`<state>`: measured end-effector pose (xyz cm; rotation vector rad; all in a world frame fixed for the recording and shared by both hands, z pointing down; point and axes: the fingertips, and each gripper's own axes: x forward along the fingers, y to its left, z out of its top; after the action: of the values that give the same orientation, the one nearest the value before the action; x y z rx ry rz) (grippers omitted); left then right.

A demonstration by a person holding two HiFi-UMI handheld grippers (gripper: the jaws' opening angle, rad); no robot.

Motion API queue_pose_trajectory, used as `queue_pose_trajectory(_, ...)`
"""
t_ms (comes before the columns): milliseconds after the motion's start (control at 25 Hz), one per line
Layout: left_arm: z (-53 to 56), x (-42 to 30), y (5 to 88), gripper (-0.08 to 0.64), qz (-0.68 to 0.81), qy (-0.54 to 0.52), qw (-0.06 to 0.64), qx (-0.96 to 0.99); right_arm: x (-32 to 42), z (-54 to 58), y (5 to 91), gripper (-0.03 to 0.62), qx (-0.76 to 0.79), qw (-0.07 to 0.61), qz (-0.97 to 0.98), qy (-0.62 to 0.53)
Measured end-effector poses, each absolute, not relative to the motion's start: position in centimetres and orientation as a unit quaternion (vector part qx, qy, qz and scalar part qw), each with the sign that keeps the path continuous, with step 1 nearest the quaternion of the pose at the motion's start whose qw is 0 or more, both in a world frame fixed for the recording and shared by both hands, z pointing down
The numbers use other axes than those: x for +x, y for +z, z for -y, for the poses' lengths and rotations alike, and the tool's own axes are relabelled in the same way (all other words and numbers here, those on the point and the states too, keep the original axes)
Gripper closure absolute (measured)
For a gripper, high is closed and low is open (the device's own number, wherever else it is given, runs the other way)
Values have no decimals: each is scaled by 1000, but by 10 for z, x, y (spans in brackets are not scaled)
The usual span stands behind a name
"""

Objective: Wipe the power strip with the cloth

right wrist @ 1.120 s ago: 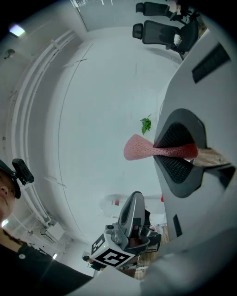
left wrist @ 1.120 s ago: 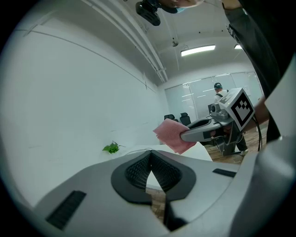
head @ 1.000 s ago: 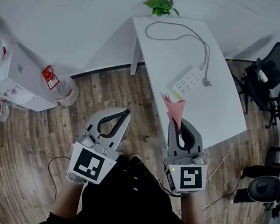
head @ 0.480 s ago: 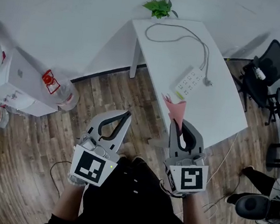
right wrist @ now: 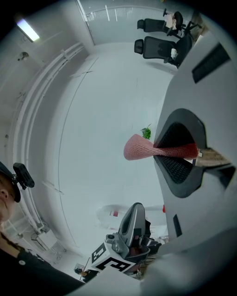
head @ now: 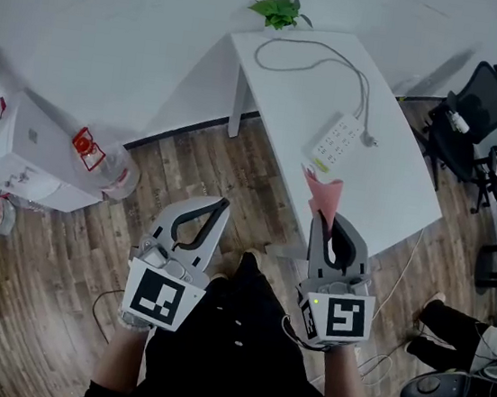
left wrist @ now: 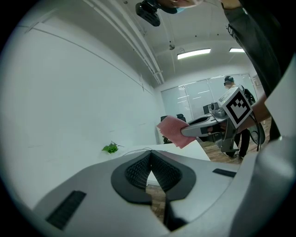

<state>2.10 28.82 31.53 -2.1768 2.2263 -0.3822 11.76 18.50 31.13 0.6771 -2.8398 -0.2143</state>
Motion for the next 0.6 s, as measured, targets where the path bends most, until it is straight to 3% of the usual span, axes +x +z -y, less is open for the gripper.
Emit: queue_pose_trajectory(600,-234,-16,315,548,-708,-123,6,-695,89,-123,305,535,250,102,959,-85)
